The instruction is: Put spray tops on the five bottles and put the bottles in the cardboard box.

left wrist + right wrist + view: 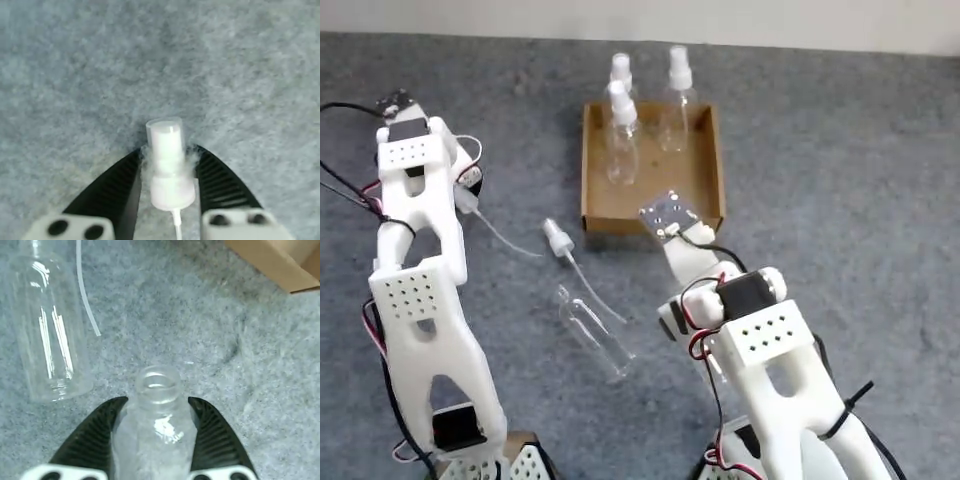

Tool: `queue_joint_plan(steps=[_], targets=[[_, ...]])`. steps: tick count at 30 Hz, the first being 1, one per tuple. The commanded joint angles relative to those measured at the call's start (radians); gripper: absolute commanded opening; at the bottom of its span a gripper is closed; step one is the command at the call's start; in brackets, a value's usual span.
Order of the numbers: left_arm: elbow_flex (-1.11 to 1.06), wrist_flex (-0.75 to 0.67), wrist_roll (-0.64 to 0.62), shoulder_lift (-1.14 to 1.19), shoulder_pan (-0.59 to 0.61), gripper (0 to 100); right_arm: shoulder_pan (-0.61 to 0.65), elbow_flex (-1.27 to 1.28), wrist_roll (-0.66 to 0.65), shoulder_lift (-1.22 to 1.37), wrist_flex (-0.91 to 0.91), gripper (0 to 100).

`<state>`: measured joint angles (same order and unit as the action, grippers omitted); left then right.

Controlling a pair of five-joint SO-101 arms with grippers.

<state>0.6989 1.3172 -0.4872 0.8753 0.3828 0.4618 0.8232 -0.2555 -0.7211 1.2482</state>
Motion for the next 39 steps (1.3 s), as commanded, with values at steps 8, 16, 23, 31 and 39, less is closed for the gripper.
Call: queue_joint_plan(steps=[8, 16, 23, 31, 39], targets=[[0.048, 0.227, 0.216, -0.280, -0.008, 0, 0.145, -0.019, -0.008, -0.035, -0.021, 0.3], [0.012, 0.425, 0.347, -0.733, -0.024, 0, 0.292, -0.051, -0.005, -0.035, -0.200, 0.3], [-0.397, 0.341, 0.422, -1.207, -0.025, 0, 0.380, -0.051, 0.049, -0.035, -0.314, 0.3], [-1.024, -0.052, 0.442, -1.793, -0.128, 0, 0.460, -0.048, 0.060, -0.035, -0.435, 0.3], [-1.190, -0.167, 0.354, -1.979, -0.291, 0, 0.501, -0.047, 0.064, -0.035, -0.444, 0.3]])
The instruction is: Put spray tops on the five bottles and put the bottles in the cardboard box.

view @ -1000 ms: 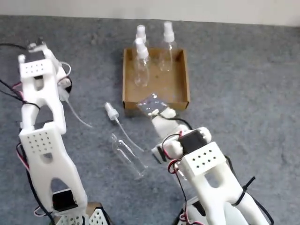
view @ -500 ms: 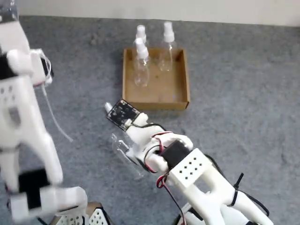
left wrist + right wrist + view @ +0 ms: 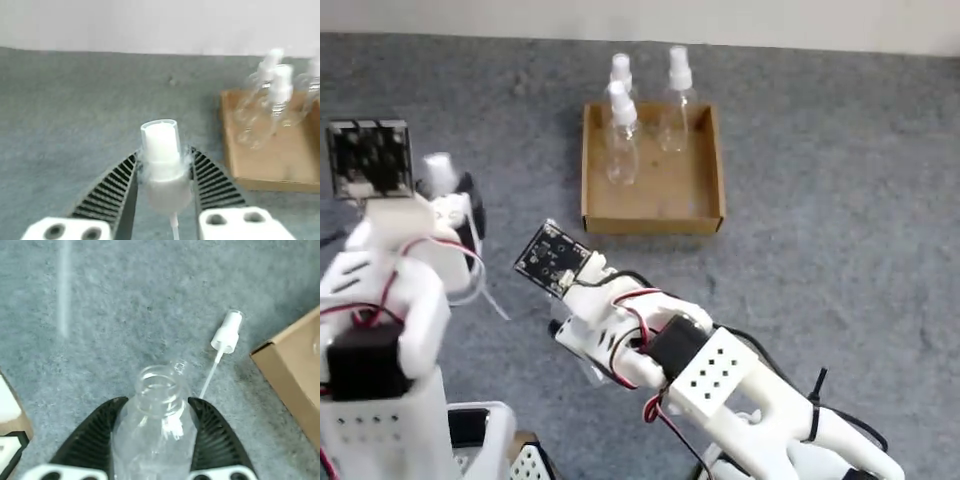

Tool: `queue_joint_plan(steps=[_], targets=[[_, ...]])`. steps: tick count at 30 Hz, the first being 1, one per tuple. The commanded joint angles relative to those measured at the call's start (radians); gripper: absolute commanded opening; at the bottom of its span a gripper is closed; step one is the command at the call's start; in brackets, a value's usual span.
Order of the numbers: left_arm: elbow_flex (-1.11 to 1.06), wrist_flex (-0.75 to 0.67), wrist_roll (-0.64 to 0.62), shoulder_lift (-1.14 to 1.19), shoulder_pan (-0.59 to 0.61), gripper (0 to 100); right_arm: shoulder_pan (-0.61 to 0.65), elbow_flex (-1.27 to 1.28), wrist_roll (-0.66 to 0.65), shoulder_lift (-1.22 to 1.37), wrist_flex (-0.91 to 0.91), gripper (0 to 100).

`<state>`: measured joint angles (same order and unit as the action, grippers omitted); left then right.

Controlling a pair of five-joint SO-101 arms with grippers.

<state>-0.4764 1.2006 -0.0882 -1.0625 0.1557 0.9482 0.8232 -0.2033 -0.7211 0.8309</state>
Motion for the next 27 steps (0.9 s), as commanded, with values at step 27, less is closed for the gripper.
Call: queue_joint_plan(steps=[27], targets=[[-0.223, -0.187, -0.190, -0.053, -0.271, 0, 0.008, -0.018, 0.015, -0.035, -0.027, 0.3]])
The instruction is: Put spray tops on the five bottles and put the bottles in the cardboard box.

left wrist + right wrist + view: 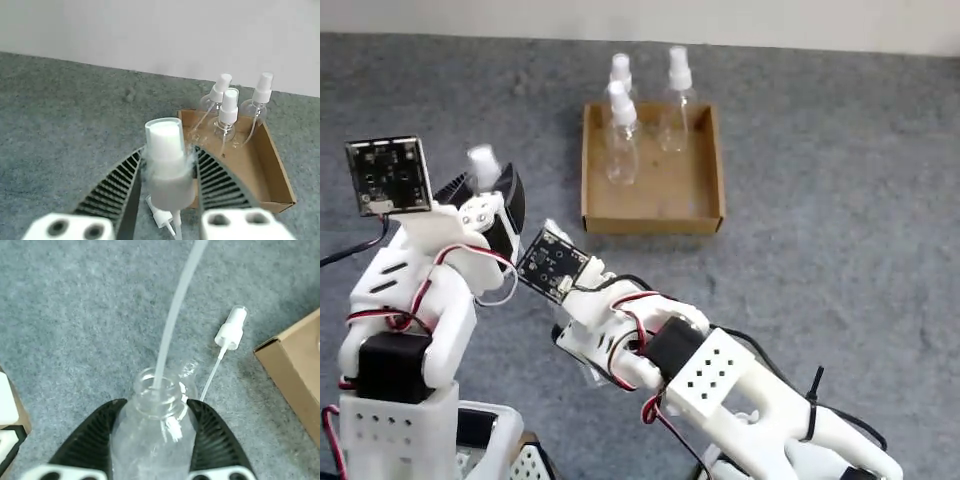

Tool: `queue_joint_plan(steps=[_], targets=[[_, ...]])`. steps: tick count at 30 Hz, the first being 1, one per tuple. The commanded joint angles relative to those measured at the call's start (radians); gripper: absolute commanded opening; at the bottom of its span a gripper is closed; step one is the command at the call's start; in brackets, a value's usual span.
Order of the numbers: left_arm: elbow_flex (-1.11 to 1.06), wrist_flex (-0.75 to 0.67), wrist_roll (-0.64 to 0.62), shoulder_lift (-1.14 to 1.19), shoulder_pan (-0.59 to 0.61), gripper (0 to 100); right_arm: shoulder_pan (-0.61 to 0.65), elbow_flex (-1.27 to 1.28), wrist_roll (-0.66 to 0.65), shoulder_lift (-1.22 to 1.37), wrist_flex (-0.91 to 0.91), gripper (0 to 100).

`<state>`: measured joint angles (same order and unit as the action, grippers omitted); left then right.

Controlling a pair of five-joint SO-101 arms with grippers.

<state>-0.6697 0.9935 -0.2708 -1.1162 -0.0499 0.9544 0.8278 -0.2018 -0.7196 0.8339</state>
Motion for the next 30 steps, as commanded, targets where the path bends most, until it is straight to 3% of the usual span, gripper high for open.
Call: queue_joint_plan(steps=[1, 14, 17, 26, 30], targets=[[-0.041, 0.020, -0.009, 0.001, -0.067, 0, 0.002, -0.022, 0.014, -0.036, -0.030, 0.3], [-0.054, 0.021, -0.109, 0.001, -0.067, 0, -0.008, -0.016, 0.031, -0.151, -0.033, 0.3], [-0.051, 0.025, -0.114, 0.001, -0.071, 0, -0.013, 0.002, 0.112, -0.223, -0.093, 0.3], [-0.054, 0.028, -0.110, -0.001, -0.076, 0, -0.096, 0.101, 0.115, -0.277, -0.216, 0.3], [-0.058, 0.049, -0.107, -0.001, -0.153, 0, -0.102, 0.097, 0.117, -0.277, -0.216, 0.3]])
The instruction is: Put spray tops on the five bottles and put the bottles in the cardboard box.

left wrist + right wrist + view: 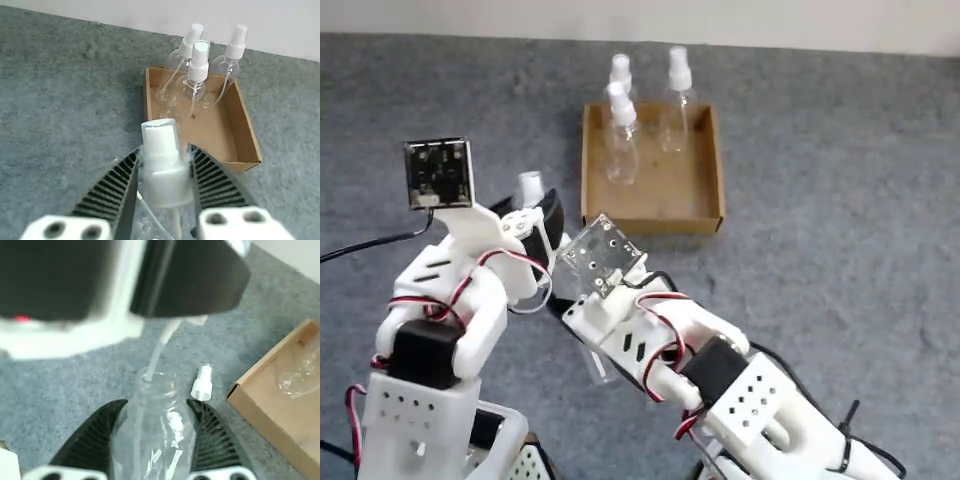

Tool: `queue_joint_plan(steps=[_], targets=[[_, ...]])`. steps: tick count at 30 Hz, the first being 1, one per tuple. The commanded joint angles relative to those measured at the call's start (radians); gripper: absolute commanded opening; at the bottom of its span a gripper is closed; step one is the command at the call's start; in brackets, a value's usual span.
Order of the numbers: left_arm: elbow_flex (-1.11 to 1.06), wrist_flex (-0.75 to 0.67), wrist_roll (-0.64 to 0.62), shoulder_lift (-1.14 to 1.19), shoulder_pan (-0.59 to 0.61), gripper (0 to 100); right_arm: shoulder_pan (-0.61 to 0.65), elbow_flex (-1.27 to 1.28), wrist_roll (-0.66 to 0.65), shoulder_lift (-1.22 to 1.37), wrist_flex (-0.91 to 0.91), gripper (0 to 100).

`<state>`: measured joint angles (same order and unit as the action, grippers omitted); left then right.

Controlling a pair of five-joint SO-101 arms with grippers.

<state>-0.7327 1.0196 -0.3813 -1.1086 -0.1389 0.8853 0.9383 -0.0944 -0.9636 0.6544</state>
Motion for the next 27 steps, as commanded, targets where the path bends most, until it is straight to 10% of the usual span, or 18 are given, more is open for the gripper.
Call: queue_joint_plan(steps=[1, 27], targets=[[0.012, 0.031, 0.003, -0.008, -0.090, 1, -0.035, -0.013, 0.009, -0.033, -0.036, 0.3], [-0.125, 0.023, 0.132, -0.254, -0.122, 10, -0.142, -0.012, 0.075, -0.033, -0.104, 0.3]])
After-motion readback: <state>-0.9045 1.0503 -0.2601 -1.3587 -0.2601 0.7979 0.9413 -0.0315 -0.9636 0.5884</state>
